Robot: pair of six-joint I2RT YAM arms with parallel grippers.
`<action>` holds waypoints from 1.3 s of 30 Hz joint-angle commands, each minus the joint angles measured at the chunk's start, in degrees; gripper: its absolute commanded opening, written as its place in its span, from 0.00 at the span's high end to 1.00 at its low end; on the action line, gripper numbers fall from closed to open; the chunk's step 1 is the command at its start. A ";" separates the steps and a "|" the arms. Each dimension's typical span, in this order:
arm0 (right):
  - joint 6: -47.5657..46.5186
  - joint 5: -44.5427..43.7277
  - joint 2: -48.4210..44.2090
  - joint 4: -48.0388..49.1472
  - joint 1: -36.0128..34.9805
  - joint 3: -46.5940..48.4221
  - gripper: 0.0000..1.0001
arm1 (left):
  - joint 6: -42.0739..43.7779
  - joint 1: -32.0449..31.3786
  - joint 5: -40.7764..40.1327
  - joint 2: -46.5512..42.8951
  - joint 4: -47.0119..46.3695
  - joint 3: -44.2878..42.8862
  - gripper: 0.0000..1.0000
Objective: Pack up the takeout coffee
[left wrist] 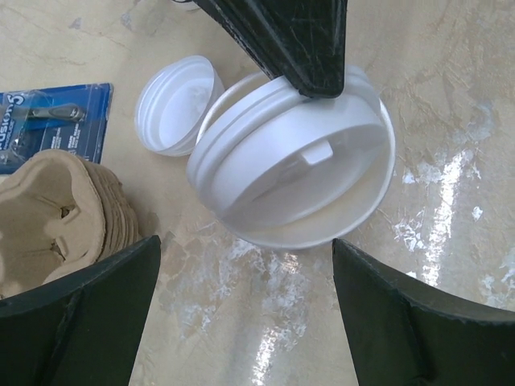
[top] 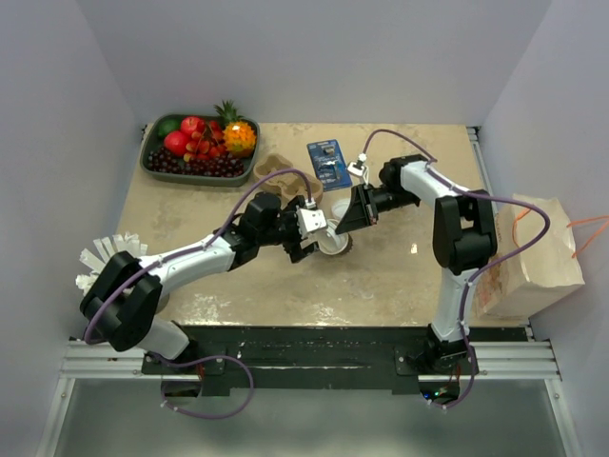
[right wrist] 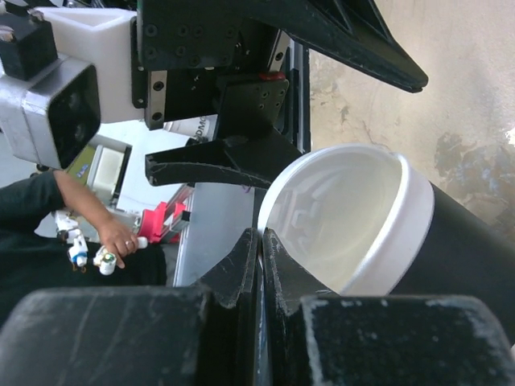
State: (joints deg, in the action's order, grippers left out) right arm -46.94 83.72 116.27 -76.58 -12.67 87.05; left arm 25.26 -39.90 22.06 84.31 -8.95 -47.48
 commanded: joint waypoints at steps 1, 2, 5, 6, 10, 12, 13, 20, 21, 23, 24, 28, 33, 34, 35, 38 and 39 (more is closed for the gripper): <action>0.09 7.77 -2.54 -6.74 0.36 1.64 0.95 | -5.64 -0.27 0.09 -0.99 -1.61 -4.63 0.09; 0.09 7.77 -2.45 -6.74 0.54 1.72 0.95 | -6.70 -0.18 0.17 -1.25 -0.64 -5.24 0.09; 0.27 7.77 -2.63 -6.74 0.80 2.25 0.95 | -9.08 -0.27 1.57 -2.57 1.57 -5.69 0.09; 0.35 7.77 -2.45 -6.74 0.71 2.34 0.95 | -10.39 -0.18 1.84 -3.10 1.48 -5.08 0.09; 1.06 7.77 -2.01 -6.66 0.89 2.34 0.95 | -12.51 -0.27 1.76 -3.36 0.61 -4.29 0.09; 3.15 7.77 -2.10 -5.70 0.80 2.43 0.95 | -12.95 -0.18 1.49 -3.45 -0.19 -3.85 0.09; 3.86 7.77 -2.19 -5.25 0.89 2.34 0.95 | -12.95 -0.18 1.40 -3.37 -0.54 -3.76 0.09; 8.43 7.77 -2.54 -2.09 0.89 1.64 0.95 | -12.34 -0.18 2.19 -3.37 -0.80 -3.58 0.09; 9.83 7.77 -2.62 -1.74 0.89 1.55 0.95 | -11.73 -0.18 2.45 -3.80 -0.72 -3.67 0.09; 10.90 7.77 -2.71 -1.12 0.98 1.72 0.95 | -11.28 -0.27 3.07 -3.98 -0.11 -4.02 0.09; 11.77 7.77 -2.71 -0.95 0.89 1.72 0.95 | -10.93 -0.18 3.25 -4.33 0.59 -4.19 0.09; 14.67 7.77 -2.89 0.54 0.80 0.58 0.94 | -9.70 -0.18 4.91 -5.65 1.83 -4.20 0.08; 18.36 7.77 -3.50 3.01 0.63 -1.79 0.94 | -8.47 -0.18 8.52 -6.27 2.36 -4.63 0.08; 18.46 7.77 -3.68 3.01 0.54 -1.88 0.94 | -8.29 -0.18 8.96 -6.18 2.45 -4.81 0.08; 18.64 7.77 -3.77 3.10 0.45 -1.97 0.94 | -8.12 -0.18 9.83 -5.92 2.45 -4.98 0.08; 20.04 7.77 -3.51 4.41 -0.34 -2.67 0.94 | -7.42 -0.27 11.06 -5.39 2.80 -5.16 0.08; 21.00 7.77 -3.33 4.94 -0.78 -2.84 0.94 | -7.15 -0.27 11.24 -5.30 2.97 -5.16 0.08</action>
State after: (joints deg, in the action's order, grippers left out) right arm -29.54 83.79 115.85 -74.22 -12.23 84.82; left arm 15.99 -39.90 29.67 79.48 -5.26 -51.00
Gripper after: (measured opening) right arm 0.065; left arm 0.919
